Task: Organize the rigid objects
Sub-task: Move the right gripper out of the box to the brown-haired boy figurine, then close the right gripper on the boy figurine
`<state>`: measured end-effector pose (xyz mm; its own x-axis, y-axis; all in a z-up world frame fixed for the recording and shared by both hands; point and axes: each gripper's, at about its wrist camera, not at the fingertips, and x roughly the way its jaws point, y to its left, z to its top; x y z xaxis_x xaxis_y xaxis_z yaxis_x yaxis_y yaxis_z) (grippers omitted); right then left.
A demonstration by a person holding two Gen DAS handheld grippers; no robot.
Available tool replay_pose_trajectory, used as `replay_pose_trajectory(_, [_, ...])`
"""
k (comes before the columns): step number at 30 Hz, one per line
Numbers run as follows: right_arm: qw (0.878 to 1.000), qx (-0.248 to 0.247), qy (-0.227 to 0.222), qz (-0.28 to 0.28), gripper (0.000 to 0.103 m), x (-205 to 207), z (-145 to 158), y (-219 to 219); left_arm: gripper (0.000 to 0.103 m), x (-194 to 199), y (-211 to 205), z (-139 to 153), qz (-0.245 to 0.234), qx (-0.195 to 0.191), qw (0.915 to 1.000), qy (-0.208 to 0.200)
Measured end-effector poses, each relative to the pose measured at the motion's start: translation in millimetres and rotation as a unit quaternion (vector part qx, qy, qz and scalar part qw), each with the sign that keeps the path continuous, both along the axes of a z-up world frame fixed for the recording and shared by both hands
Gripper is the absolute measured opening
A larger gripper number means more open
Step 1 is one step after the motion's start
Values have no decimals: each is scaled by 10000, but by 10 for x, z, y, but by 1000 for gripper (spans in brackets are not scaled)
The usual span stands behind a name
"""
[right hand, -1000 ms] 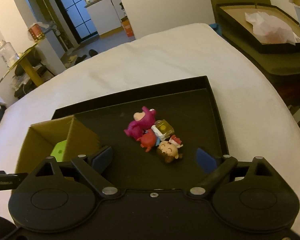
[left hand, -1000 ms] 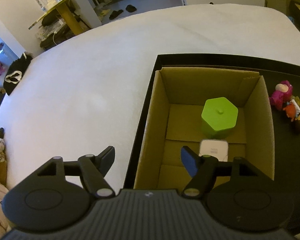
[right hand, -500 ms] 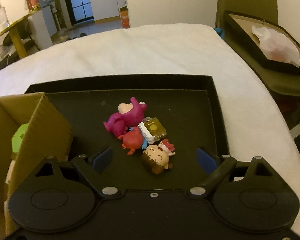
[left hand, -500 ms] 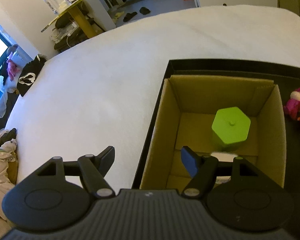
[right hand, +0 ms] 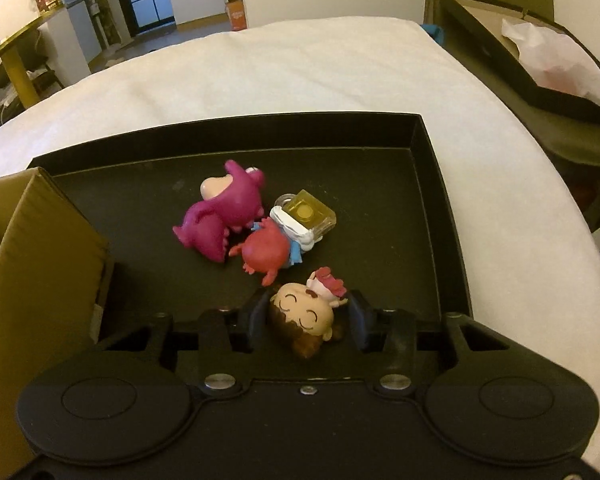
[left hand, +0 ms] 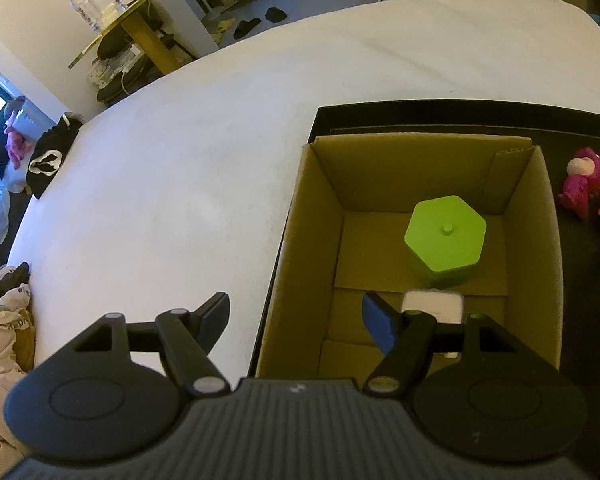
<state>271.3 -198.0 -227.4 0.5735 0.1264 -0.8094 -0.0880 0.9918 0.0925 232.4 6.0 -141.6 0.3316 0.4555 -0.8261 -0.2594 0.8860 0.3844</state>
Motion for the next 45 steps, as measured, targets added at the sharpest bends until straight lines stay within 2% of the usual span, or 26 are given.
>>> replay_pose_trajectory(10, [9999, 20, 95, 100, 41, -148, 168, 15, 72, -126, 90, 28, 69, -190, 9998, -29])
replay_pose_trajectory(12, [9998, 151, 97, 79, 41, -167, 227, -1, 72, -159, 121, 39, 81, -231, 9997, -56])
replay_pose_trajectory(22, [9998, 130, -100, 88, 41, -269, 533, 47, 72, -263, 298, 94, 171, -479, 9985, -189])
replay_pose_trajectory(45, [9971, 133, -579, 471, 41, -429, 1146, 557, 72, -447, 616, 70, 297, -1177, 9915, -462])
